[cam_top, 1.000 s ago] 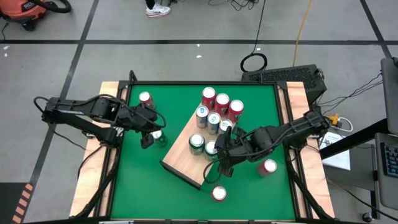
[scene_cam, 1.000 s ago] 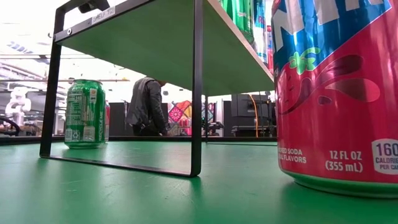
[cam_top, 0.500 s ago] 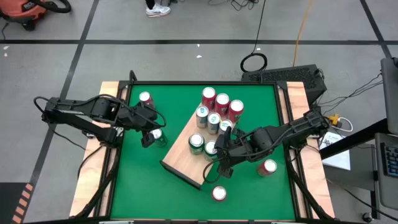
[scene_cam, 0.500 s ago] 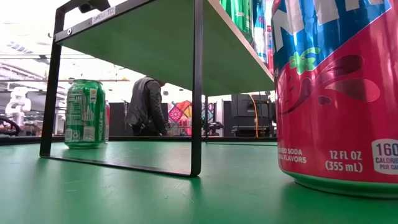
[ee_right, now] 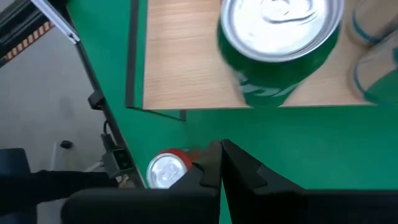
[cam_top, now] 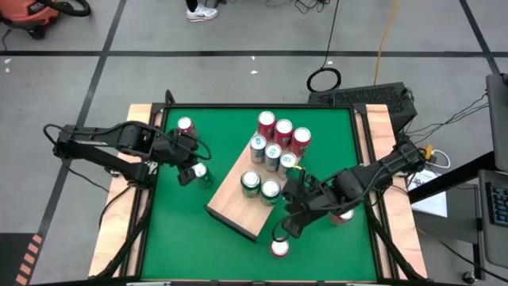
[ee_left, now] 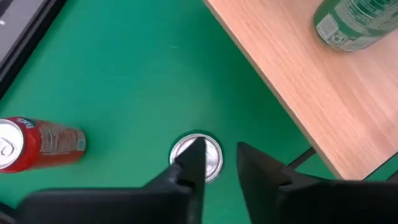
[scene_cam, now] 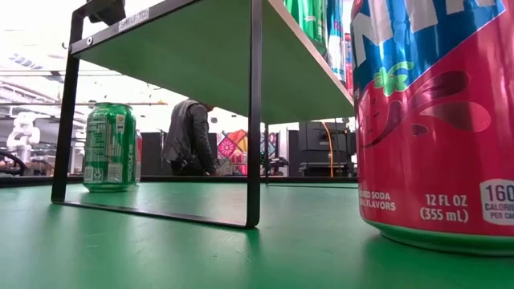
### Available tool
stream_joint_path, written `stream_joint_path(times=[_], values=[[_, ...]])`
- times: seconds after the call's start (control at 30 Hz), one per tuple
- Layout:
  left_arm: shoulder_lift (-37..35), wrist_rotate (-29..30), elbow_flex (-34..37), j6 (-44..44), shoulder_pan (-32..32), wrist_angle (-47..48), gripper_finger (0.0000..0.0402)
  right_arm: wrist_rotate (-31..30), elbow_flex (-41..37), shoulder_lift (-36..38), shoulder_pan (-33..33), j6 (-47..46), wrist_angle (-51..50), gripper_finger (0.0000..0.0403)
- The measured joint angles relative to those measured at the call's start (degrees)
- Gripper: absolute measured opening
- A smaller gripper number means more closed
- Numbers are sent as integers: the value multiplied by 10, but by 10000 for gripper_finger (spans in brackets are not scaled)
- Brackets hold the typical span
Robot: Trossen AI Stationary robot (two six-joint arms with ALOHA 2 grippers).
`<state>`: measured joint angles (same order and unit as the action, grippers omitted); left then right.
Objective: Sort soda cans
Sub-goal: Put the green soda can on the shelf and align it with the other green soda cans
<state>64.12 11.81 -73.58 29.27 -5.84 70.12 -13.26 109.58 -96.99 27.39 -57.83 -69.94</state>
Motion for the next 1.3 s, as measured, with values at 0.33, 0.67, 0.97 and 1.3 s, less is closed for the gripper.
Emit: stream_joint_path(times=[0.33,0.67,0.97,1.3], values=[[0,-74,1,61,-2,31,192,-1,0,0,30,-46,12,0],[5,-114,83,79,43,51,273,-3,0,0,42,-44,7,0],[7,-130,112,100,71,0,394,-3,0,0,42,-39,7,0],[52,-87,112,90,72,-23,383,-2,0,0,42,-33,7,0]])
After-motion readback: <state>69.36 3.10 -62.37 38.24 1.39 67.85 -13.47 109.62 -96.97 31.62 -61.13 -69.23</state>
